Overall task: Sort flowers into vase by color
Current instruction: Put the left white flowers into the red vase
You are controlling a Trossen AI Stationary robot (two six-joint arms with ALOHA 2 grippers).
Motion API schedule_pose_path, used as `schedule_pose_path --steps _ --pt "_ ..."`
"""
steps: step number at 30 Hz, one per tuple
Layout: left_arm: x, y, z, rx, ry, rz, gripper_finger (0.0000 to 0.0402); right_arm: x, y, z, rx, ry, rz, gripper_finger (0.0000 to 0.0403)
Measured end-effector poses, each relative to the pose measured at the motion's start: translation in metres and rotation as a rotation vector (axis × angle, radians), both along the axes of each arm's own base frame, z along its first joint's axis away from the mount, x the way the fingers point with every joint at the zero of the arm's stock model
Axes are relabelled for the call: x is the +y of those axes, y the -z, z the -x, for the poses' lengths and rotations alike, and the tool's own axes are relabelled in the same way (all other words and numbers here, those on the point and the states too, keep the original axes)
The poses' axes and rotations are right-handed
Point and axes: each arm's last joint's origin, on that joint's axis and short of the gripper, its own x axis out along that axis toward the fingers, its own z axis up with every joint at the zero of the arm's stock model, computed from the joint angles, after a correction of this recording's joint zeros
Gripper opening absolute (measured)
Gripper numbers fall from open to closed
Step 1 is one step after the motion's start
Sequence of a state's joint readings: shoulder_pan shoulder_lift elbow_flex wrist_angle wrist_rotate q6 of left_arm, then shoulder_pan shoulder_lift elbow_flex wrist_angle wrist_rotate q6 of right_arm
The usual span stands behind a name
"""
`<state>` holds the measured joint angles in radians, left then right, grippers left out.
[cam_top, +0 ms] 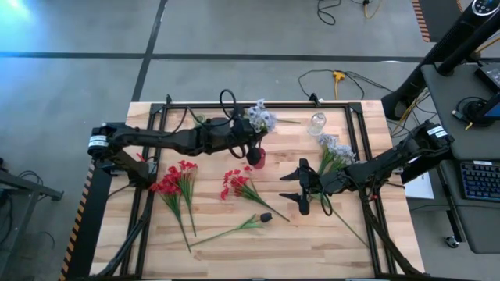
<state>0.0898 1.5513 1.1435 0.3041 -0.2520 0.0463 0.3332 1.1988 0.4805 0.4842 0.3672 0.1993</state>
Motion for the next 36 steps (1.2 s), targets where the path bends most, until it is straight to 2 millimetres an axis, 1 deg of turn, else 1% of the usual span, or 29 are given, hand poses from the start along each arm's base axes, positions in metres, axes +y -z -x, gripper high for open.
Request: schedule_pose_path --steps 5,18,27,36 --pt "0.0 0.006 0.001 0.007 0.0 0.004 0.0002 0.0 0.0 0.0 0.0 0.0 0.0 0.0261" --pt "0.0 0.008 0.0 0.015 0.0 0.005 0.0002 0.0 0.0 0.0 0.001 0.0 0.0 0.0261" --pt "0.0 0.02 0.003 0.003 -0.002 0.02 0.0001 0.0 0.0 0.0 0.001 0.0 0.001 0.0261" --pt "0.0 0.02 0.003 -0.001 -0.002 0.025 0.0001 0.0 0.0 0.0 0.001 0.0 0.001 0.0261"
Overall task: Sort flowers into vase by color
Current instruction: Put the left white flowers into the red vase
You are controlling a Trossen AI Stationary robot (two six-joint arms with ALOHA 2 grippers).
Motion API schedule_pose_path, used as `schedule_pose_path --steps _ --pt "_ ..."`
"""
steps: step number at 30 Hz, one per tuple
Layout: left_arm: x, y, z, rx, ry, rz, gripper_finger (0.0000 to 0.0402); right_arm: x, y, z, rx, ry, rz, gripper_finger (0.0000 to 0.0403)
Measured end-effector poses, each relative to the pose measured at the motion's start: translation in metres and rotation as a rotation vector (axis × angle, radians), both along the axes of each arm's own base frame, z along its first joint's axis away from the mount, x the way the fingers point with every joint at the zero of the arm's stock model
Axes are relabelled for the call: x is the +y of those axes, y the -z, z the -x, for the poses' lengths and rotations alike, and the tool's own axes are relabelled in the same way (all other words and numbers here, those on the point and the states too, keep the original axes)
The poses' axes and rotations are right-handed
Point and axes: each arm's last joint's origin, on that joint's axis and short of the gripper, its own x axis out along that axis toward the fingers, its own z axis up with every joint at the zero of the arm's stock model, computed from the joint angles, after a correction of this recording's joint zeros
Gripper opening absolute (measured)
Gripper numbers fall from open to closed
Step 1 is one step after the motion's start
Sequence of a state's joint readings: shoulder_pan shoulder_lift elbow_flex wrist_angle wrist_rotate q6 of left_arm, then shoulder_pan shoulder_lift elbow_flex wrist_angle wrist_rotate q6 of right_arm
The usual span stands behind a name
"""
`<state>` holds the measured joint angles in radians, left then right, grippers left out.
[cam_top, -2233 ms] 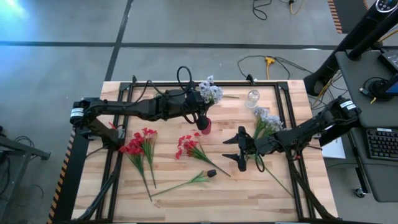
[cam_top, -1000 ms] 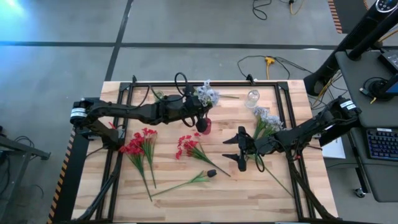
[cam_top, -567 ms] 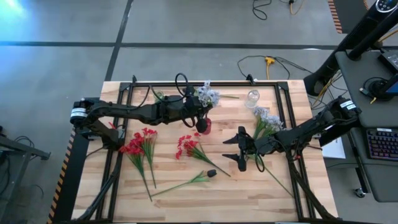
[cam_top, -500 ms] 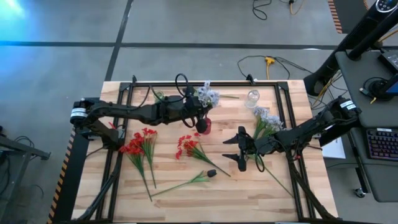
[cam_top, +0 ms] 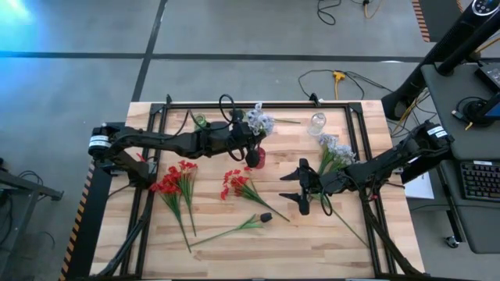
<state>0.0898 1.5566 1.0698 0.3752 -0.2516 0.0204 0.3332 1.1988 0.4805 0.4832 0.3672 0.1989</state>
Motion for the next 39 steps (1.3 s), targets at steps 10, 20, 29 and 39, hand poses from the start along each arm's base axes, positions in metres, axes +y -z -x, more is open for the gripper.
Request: schedule_pose_path --steps 10,20,29,39 --pt "0.0 0.004 0.001 0.009 -0.001 0.007 0.0002 0.0 0.0 0.0 0.0 0.0 0.0 0.0261" --pt "0.0 0.007 0.002 0.011 -0.001 0.009 0.0001 0.0 0.0 0.0 0.0 0.0 0.0 0.0261" --pt "-0.001 0.019 0.006 -0.026 -0.001 0.012 0.0001 0.0 0.0 0.0 0.0 0.0 0.0 0.0261" --pt "-0.001 0.02 0.006 -0.02 -0.001 0.01 0.0002 0.0 0.0 0.0 -0.001 0.0 0.0 0.0261"
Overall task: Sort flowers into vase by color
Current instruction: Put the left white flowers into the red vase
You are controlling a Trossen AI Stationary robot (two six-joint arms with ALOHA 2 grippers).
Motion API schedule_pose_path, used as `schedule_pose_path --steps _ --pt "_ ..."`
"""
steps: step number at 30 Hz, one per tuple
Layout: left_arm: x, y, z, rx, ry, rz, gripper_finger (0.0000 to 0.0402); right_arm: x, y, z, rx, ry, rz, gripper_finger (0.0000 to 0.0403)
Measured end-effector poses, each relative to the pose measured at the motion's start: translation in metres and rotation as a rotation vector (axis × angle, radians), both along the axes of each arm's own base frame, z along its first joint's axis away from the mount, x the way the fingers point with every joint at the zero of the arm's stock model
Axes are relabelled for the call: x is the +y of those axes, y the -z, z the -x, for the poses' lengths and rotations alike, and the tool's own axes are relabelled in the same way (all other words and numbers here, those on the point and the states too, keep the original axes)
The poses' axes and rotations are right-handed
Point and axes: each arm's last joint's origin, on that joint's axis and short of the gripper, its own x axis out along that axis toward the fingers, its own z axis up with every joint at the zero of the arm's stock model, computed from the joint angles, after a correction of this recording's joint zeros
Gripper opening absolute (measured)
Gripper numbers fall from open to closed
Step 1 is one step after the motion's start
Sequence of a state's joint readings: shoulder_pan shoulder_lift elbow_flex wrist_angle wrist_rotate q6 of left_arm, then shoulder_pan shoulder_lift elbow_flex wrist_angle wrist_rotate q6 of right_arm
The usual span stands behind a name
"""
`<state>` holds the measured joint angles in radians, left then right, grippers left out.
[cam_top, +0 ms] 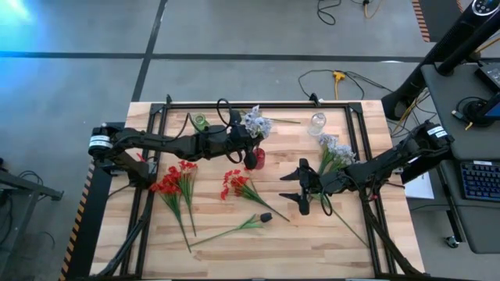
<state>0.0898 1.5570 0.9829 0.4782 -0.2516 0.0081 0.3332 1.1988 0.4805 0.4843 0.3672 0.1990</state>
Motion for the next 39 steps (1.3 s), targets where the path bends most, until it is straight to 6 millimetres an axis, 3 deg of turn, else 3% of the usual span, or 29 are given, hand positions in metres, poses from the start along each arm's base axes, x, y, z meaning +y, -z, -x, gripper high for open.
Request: schedule_pose_path --steps 21,39 --pt "0.0 0.002 0.0 0.012 0.002 -0.015 0.0001 0.0 0.0 0.0 0.0 0.001 -0.002 0.0261" --pt "0.001 0.021 -0.012 0.061 0.003 -0.021 0.0001 0.0 0.0 0.0 -0.001 0.001 -0.003 0.0261"
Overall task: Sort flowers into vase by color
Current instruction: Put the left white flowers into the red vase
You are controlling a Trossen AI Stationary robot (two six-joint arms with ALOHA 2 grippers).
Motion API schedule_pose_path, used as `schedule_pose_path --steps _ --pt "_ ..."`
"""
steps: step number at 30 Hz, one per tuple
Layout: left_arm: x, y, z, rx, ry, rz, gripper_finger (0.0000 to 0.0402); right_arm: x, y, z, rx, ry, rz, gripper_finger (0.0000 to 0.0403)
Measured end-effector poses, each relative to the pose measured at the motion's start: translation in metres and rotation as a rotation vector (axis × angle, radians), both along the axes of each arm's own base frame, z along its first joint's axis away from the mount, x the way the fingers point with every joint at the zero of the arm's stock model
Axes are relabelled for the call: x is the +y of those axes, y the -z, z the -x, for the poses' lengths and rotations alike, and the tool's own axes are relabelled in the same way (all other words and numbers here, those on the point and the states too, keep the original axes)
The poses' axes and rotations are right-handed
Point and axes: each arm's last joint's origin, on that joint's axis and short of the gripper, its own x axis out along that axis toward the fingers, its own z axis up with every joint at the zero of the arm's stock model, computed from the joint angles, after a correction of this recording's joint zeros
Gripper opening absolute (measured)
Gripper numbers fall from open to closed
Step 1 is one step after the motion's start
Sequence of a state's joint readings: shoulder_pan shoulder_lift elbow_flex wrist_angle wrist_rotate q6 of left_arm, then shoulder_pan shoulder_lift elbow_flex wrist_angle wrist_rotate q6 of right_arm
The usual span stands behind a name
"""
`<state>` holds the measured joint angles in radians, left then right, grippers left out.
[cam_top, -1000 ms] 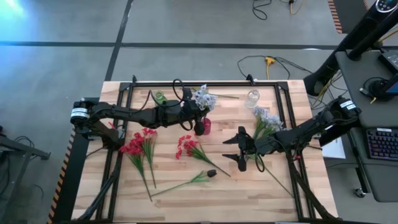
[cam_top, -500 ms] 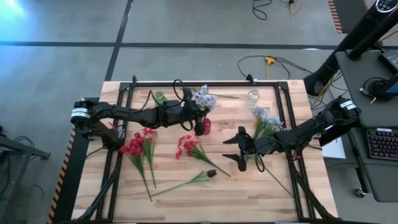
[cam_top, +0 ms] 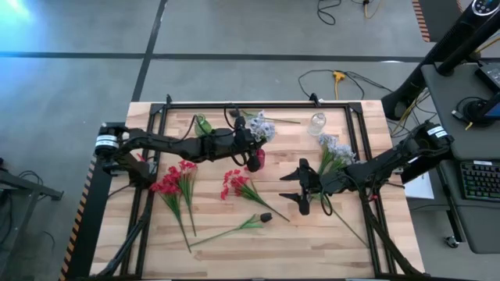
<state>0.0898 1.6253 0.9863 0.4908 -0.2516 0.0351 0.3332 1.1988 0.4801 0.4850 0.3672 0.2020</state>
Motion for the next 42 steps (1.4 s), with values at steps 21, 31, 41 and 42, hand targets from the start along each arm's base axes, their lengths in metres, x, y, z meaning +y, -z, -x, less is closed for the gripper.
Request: schedule_pose_path --steps 21,31,41,42 --pt "0.0002 0.0031 -0.0017 0.01 0.001 -0.007 0.0001 0.0 0.0 0.0 0.0 0.0 0.0 0.0261" --pt "0.0002 0.0032 -0.0017 0.019 0.005 -0.032 0.0001 0.0 0.0 0.0 0.0 0.0 0.0 0.0261" --pt "0.0001 0.0034 -0.0017 0.025 0.007 -0.046 0.0002 0.0 0.0 0.0 0.0 0.0 0.0 0.0261" --pt "0.0001 0.0034 -0.0017 0.026 0.008 -0.047 0.0002 0.0 -0.0001 0.0 0.0 0.0 0.0 0.0261"
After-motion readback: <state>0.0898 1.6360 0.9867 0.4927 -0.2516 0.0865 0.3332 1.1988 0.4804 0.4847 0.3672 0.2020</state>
